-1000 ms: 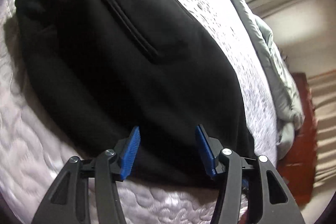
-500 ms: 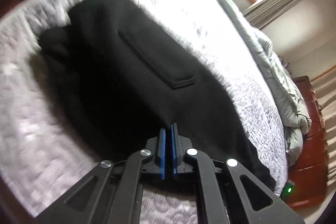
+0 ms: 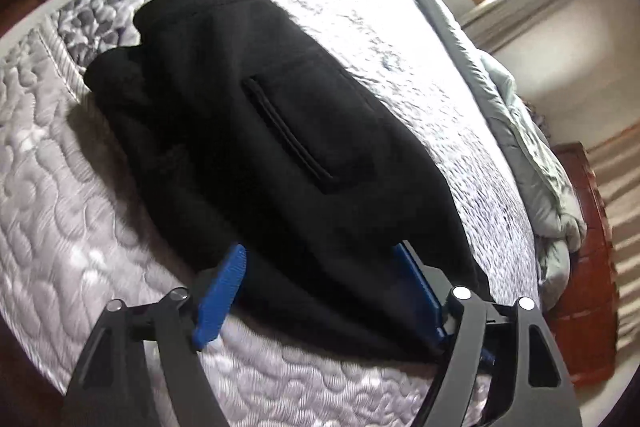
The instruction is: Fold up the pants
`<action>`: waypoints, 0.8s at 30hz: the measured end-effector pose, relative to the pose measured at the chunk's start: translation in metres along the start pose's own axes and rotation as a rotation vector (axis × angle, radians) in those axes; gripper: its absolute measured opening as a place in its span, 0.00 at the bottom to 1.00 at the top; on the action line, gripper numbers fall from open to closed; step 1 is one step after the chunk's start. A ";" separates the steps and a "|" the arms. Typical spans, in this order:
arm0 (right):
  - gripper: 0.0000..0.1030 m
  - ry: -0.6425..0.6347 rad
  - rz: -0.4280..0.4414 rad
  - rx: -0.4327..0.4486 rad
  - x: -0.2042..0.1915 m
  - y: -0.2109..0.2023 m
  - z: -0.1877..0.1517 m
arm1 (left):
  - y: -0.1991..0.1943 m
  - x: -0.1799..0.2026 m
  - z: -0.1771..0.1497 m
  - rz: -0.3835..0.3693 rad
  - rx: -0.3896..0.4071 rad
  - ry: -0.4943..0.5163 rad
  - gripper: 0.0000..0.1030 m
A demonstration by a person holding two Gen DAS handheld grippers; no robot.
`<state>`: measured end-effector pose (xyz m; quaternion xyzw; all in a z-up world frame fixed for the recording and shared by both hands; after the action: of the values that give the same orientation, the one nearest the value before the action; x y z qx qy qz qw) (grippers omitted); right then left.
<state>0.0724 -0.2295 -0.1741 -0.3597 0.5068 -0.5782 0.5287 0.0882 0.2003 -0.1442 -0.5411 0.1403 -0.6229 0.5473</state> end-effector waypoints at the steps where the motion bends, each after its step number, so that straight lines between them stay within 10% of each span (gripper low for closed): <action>1: 0.79 -0.001 -0.001 0.002 0.000 0.000 0.000 | 0.005 -0.003 0.005 -0.003 -0.012 -0.011 0.74; 7: 0.81 -0.009 0.000 0.005 0.000 0.002 0.002 | 0.023 -0.018 0.016 -0.002 -0.053 -0.064 0.64; 11: 0.83 -0.010 0.001 0.008 -0.002 0.003 0.003 | 0.024 -0.024 0.022 0.032 -0.040 -0.110 0.20; 19: 0.83 -0.025 0.004 -0.005 -0.003 0.002 0.003 | -0.040 -0.006 -0.007 -0.006 0.150 -0.075 0.14; 24: 0.83 -0.047 -0.004 -0.027 -0.003 0.002 0.003 | -0.023 -0.022 -0.031 0.085 0.111 -0.018 0.14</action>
<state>0.0761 -0.2275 -0.1748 -0.3812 0.5016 -0.5636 0.5343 0.0467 0.2139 -0.1495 -0.5088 0.1233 -0.6012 0.6037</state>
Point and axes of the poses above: each gripper's, at about its wrist camera, not at the fingertips, and y roughly the way its jaws point, x to its right, z to its top, the point moved 4 cm from there along y, roughly the way its jaws point, and after that the axes turned 8 degrees about y, right-handed, at the moved point
